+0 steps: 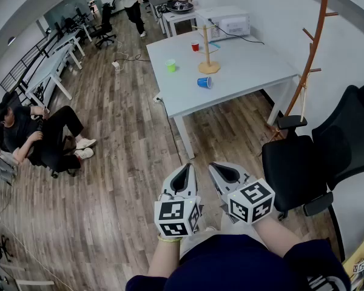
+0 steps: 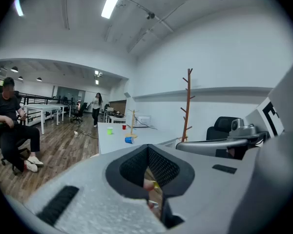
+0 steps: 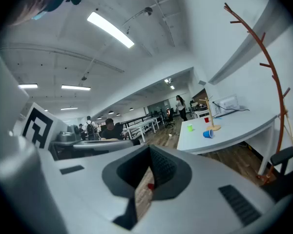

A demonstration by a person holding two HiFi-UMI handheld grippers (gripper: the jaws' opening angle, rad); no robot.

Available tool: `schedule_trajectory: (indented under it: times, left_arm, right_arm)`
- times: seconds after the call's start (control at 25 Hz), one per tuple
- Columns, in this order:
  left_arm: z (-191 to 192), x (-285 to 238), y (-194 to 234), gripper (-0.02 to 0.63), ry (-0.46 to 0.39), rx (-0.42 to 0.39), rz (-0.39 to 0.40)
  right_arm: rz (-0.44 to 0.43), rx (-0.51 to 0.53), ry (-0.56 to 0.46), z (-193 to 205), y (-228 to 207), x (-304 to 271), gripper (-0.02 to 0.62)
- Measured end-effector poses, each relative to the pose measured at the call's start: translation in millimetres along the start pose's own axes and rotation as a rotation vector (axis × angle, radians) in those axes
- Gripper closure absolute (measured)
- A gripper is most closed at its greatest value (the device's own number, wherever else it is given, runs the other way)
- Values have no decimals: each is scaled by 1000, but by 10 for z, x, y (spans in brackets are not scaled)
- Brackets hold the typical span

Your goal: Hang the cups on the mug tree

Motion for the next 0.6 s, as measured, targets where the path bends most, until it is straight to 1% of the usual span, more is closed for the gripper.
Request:
schedule_trajectory:
  times: [0.12, 0.28, 0.44, 0.6]
  left_arm:
    - [19, 14, 7, 589, 10, 18, 28]
    - [26, 51, 26, 589, 14, 3, 45]
    - [30, 74, 75, 589, -5, -26, 29]
    - [64, 78, 150, 589, 2, -42, 14]
  right_arm:
    - [8, 6, 1, 12, 31, 7, 568]
    - [6, 7, 6, 25, 91, -31, 568]
    - [5, 12, 19, 57, 144, -78, 568]
    - [8, 3, 6, 78, 192, -117, 568]
Point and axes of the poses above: the fingertips, and each gripper's own axes: x backward along the fingers, y to its left, z out of its underside, the point moved 10 cm from there along x, backward along the fingers, and after that the axes turned 12 degrees about -z, right-handed, at the moved point
